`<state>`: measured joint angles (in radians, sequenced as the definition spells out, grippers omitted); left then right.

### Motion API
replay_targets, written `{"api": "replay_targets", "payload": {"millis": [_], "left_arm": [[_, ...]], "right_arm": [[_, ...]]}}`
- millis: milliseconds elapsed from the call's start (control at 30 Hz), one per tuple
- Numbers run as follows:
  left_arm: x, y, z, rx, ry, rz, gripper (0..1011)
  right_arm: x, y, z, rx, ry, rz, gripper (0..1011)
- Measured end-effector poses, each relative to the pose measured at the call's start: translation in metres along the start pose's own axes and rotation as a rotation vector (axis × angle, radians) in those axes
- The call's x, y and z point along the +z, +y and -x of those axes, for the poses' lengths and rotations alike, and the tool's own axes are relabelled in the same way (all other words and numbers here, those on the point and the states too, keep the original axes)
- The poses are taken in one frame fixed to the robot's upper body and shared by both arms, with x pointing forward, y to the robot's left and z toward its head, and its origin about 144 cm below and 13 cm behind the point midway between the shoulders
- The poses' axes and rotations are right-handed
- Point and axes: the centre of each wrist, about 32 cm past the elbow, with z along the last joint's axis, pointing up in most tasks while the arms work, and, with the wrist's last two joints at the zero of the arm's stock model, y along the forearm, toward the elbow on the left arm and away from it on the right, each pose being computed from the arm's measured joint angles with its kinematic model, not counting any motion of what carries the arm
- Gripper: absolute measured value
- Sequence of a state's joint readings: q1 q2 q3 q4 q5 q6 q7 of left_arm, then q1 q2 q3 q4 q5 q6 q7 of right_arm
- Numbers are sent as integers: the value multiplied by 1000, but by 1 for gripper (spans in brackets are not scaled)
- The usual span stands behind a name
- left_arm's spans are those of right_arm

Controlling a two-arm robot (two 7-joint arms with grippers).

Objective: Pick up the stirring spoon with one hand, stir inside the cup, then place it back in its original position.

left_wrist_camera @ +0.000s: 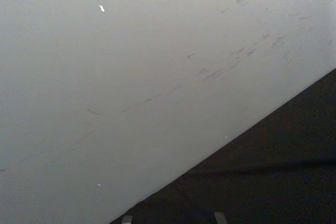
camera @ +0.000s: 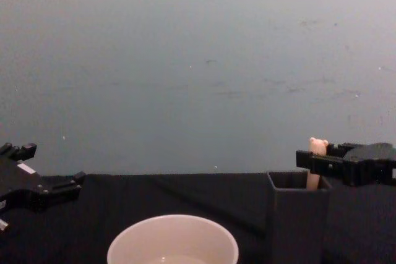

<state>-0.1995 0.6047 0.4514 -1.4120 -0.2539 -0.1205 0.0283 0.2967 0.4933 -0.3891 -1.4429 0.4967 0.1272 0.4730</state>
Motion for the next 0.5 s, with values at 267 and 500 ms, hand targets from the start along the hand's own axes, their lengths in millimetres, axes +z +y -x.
{"api": "replay_targets", "payload": {"millis": [267, 500], "left_arm": [[0, 0, 0, 0, 0, 0, 1001], [0, 0, 0, 0, 0, 0, 1001]], "right_arm": [[0, 0, 0, 0, 0, 0, 321], [0, 0, 0, 0, 0, 0, 212]]}}
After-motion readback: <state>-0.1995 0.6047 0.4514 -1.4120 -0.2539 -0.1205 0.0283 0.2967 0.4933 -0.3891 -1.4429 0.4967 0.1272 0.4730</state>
